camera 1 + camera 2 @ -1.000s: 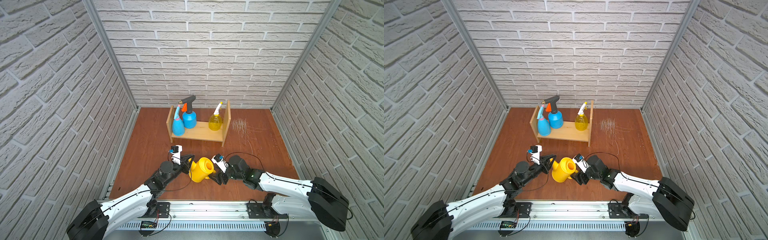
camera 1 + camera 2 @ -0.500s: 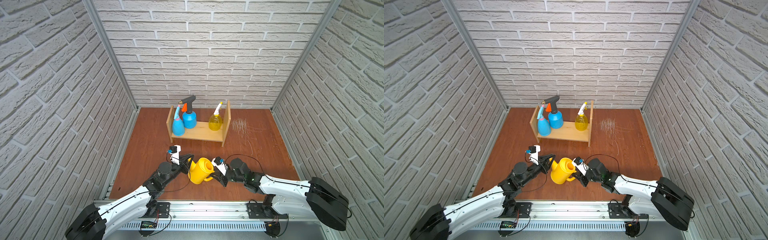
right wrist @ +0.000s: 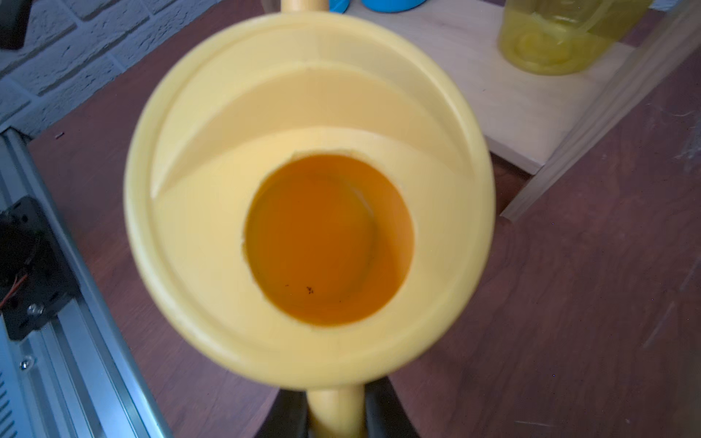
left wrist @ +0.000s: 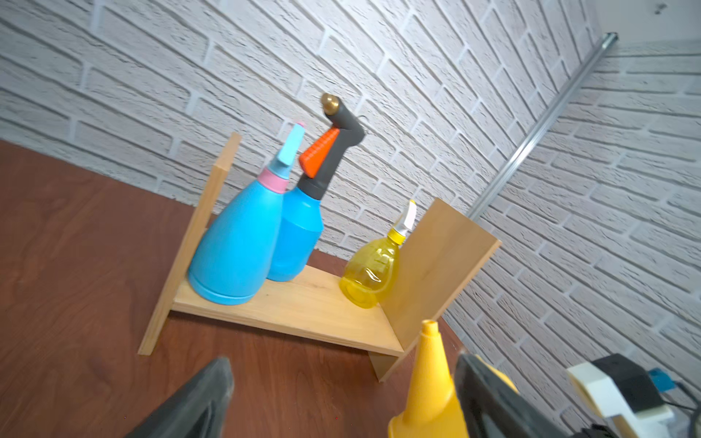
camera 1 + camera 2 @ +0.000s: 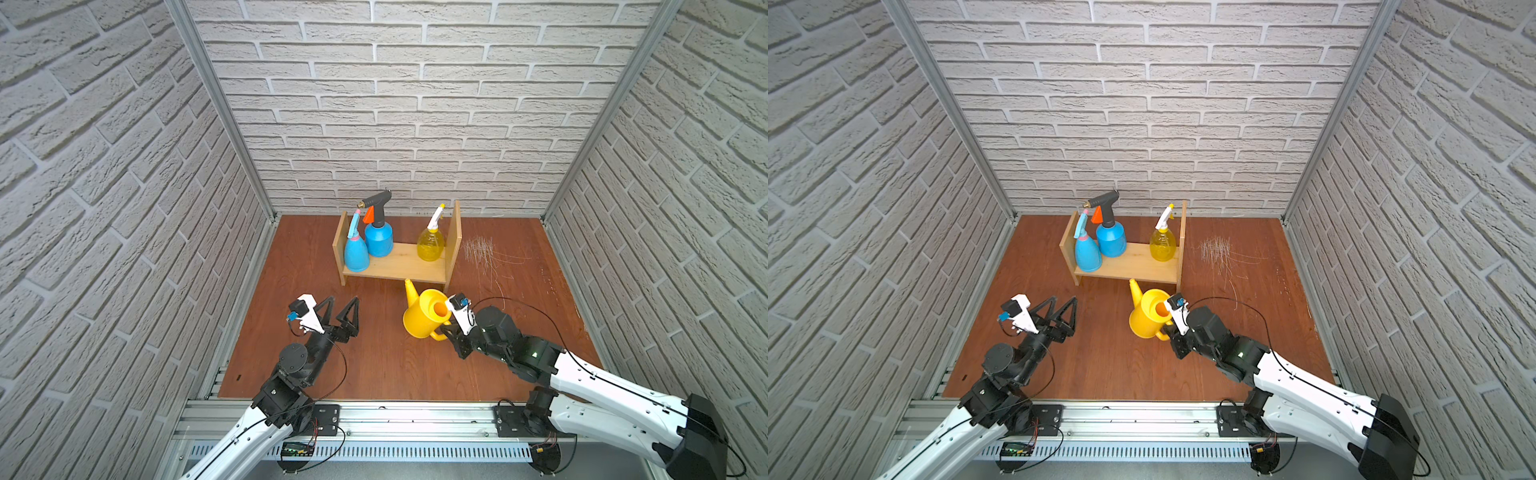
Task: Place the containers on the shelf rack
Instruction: 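Place the container on the shelf.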
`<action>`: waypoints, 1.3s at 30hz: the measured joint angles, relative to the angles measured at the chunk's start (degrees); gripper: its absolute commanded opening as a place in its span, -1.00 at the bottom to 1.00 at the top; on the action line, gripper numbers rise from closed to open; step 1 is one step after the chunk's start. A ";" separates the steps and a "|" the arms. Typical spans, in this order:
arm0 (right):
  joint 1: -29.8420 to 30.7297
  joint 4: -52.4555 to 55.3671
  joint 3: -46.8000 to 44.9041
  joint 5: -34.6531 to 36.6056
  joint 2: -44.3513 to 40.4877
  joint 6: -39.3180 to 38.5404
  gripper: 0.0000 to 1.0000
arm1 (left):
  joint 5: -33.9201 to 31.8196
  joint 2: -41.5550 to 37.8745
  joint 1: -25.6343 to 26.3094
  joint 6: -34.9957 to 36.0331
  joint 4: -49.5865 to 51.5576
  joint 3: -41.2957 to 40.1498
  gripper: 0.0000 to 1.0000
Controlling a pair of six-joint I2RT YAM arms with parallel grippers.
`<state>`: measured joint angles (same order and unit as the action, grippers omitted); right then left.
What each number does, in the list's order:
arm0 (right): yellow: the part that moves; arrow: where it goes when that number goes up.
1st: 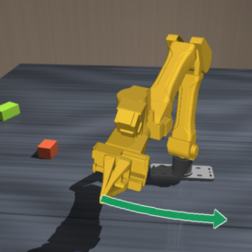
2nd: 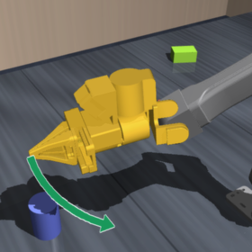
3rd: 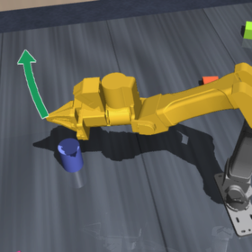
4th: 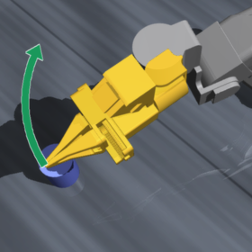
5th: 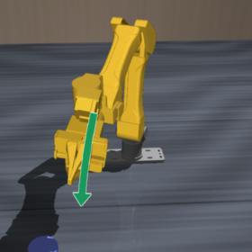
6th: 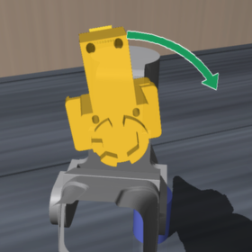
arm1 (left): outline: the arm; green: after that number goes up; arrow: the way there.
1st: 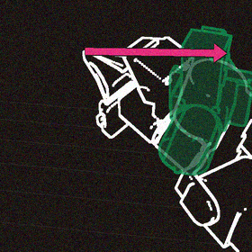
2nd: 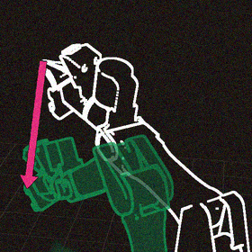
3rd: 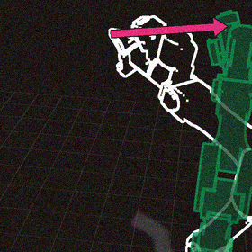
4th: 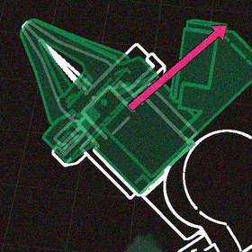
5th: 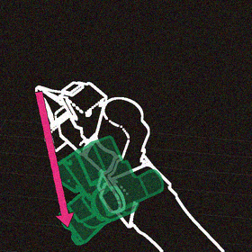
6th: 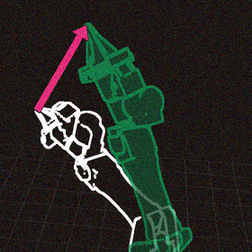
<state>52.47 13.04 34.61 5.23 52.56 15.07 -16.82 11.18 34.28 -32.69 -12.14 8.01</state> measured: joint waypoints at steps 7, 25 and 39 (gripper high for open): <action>4.39 10.80 17.09 10.80 12.72 6.45 -0.93 | 0.79 2.86 -6.21 -1.09 5.01 0.00 0.96; 5.70 25.51 50.80 25.88 43.36 12.61 -0.93 | 3.41 -0.57 -8.15 -1.31 8.02 -0.07 0.96; 1.46 28.74 61.86 26.84 54.99 13.03 -0.90 | 4.04 -4.98 -8.85 -1.33 11.23 -0.87 0.96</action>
<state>53.93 41.78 96.47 32.08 107.55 28.10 -12.78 6.20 25.43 -34.02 -0.91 7.14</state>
